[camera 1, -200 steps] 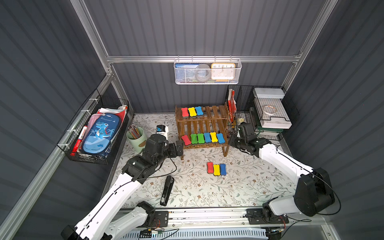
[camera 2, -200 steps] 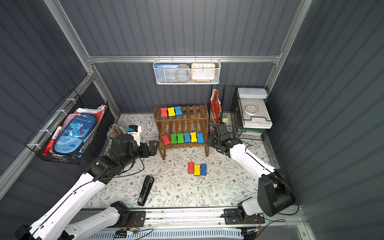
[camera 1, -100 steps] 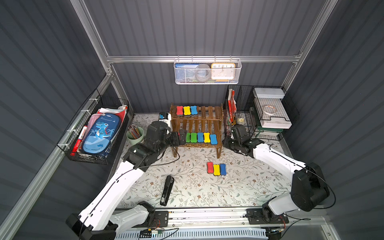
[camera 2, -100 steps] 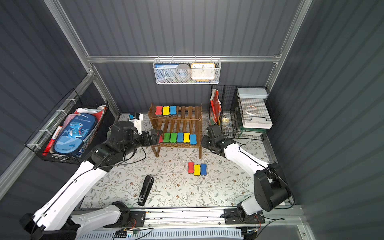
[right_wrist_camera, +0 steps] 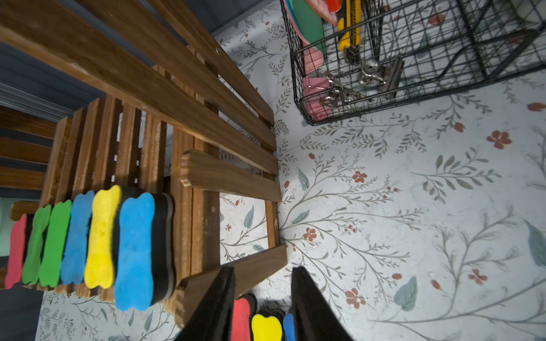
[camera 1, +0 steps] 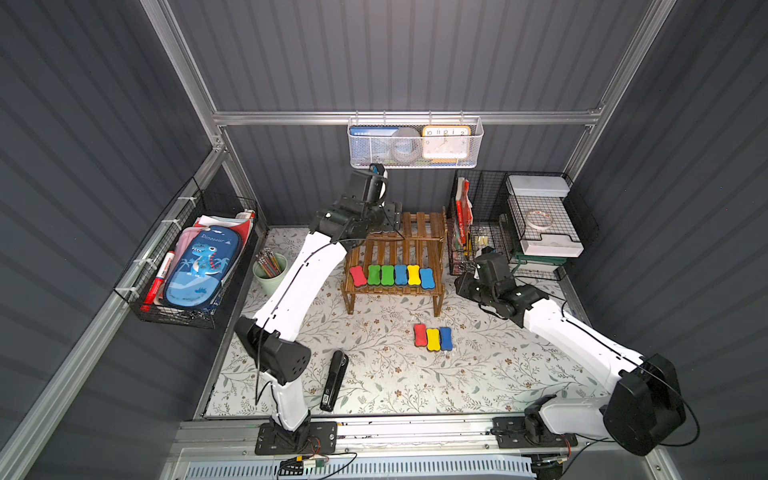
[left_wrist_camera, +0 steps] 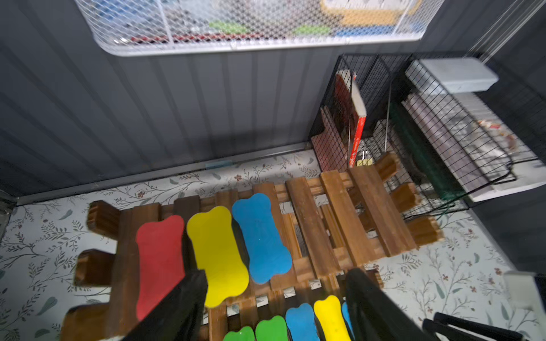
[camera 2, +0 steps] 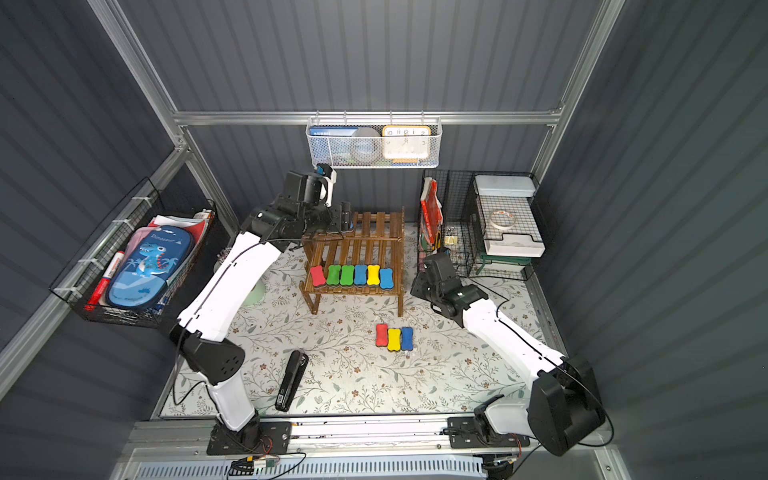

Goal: Remove the whiteboard erasers from the shelf
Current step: Adjust the shelf at the center of the board, then pick up the whiteboard eraser from the shelf.

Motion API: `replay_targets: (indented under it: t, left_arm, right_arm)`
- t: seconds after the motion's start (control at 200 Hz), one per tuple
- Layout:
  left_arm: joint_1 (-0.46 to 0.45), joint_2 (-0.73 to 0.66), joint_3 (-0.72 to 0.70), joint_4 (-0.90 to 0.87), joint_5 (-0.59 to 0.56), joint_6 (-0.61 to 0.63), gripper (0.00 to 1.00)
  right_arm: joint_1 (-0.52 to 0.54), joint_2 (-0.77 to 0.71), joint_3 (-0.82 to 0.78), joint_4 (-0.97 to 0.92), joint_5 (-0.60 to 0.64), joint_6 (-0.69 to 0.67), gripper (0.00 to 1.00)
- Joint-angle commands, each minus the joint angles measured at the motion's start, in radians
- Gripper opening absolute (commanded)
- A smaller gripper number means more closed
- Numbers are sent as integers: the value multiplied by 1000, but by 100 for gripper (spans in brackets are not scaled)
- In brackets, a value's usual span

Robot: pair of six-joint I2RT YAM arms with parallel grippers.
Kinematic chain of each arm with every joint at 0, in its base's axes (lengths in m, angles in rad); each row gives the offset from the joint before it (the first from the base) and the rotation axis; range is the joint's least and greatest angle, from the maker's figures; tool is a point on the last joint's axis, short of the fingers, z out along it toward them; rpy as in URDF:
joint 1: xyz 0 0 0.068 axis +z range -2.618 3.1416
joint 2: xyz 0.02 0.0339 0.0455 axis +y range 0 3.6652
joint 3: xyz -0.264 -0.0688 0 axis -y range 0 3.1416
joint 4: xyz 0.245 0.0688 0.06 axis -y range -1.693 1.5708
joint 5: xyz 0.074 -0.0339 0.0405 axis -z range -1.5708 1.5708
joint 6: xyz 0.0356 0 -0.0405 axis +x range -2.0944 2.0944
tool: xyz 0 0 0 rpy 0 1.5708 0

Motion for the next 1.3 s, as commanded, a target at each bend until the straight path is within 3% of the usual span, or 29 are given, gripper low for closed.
replay_targets:
  t: [0.0, 0.25, 1.296]
  left_arm:
    - [-13, 53, 105, -112, -12, 40, 76]
    - [-29, 136, 189, -158, -48, 45, 68]
    - [-52, 263, 268, -207, -120, 66, 67]
  right_arm:
    - [-9, -16, -16, -18, 26, -15, 37]
    - [-38, -8, -20, -9, 6, -24, 37]
    - [-133, -15, -69, 41, -64, -13, 38]
